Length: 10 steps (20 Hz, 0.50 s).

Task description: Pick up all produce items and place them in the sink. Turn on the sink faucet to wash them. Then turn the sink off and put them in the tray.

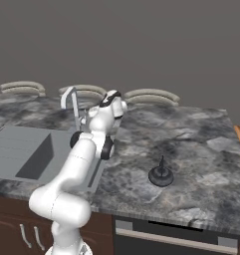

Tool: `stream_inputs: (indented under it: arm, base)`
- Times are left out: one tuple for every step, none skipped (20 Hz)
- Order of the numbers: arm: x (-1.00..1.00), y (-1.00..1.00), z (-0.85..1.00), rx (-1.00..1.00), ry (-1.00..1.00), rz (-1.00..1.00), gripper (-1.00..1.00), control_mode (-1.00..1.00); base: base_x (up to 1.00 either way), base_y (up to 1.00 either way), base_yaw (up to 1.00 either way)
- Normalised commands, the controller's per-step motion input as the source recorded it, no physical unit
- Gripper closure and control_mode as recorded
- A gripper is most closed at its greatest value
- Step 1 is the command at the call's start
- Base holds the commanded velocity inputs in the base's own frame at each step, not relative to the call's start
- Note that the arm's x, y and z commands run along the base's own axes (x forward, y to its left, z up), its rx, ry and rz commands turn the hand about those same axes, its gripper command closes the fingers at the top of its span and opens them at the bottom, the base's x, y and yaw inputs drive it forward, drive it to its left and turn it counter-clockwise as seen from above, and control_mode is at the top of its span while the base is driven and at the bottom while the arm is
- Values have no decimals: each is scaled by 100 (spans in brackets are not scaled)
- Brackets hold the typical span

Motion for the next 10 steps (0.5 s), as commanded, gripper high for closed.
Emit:
stream_inputs:
  arm:
    - [-25,16,-2,0,-4,7,100,-100]
    - [-14,12,0,0,-4,8,100,-100]
    - [-15,9,0,0,-5,7,100,-100]
    - [-24,2,-5,0,-4,6,100,-100]
    - [-20,0,-1,0,-4,5,-100,-100]
    - [-13,0,0,0,-4,5,-100,-100]
    - [-14,0,-3,0,-2,4,-100,-100]
    - [-9,-5,0,0,-1,3,-100,-100]
    - [-7,-8,0,0,-2,3,-100,-100]
    - [-12,-15,0,0,-2,1,-100,-100]
  base:
    - [0,0,0]
    - [0,0,0]
    - [0,0,0]
    - [0,0,0]
    - [0,0,0]
    - [0,0,0]
    - [0,0,0]
    - [0,0,0]
    - [0,0,0]
    - [0,0,0]
